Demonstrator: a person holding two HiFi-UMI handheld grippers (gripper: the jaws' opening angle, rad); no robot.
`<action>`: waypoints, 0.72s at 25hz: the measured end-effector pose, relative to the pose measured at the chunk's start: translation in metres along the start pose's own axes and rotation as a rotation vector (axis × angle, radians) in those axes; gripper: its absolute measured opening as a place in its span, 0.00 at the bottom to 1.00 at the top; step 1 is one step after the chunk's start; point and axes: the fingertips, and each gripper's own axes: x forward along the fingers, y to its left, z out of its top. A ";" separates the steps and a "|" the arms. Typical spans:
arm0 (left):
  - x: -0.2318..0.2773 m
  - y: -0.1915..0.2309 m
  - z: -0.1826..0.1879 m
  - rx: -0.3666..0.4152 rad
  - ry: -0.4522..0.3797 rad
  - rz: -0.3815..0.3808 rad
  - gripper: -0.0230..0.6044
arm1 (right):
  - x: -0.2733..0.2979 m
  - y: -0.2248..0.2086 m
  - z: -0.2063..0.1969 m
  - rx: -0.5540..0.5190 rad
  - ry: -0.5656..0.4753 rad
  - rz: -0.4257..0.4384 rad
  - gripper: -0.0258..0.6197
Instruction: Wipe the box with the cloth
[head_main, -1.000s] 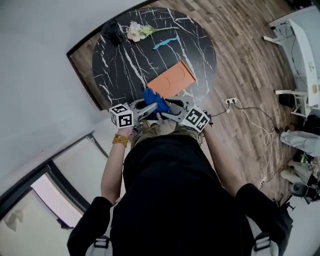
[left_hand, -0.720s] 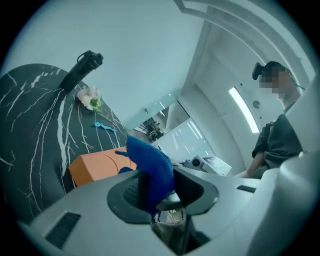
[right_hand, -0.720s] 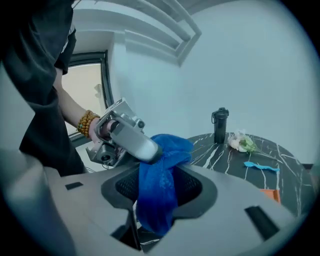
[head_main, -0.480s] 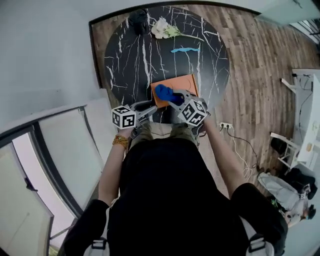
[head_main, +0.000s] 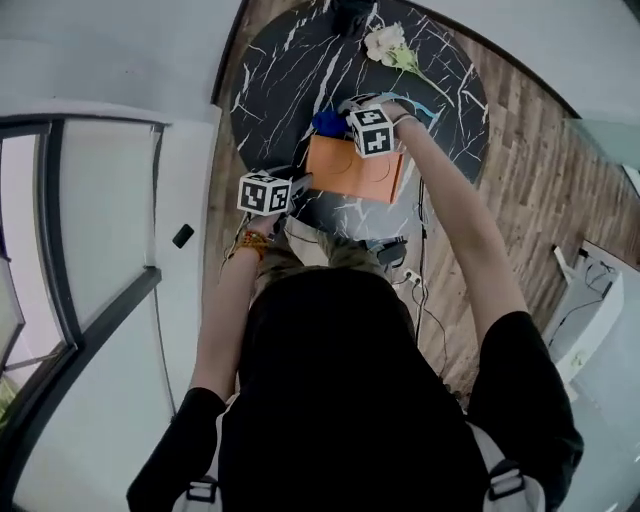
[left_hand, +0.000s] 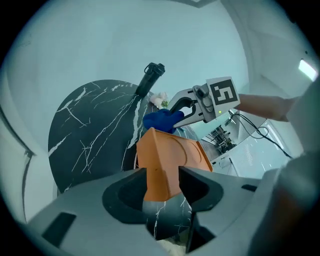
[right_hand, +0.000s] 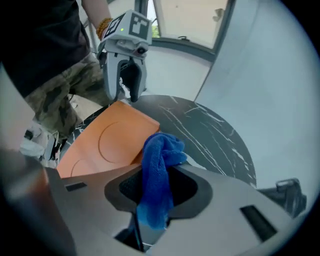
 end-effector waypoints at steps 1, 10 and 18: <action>0.002 0.002 -0.003 -0.005 0.002 0.017 0.36 | 0.008 0.002 0.003 -0.057 0.004 0.031 0.20; 0.011 0.005 -0.019 -0.023 -0.007 0.065 0.26 | 0.027 0.023 0.000 -0.257 0.017 0.112 0.19; 0.014 0.002 -0.018 0.002 0.004 0.080 0.25 | 0.003 0.067 -0.054 -0.350 0.105 0.232 0.18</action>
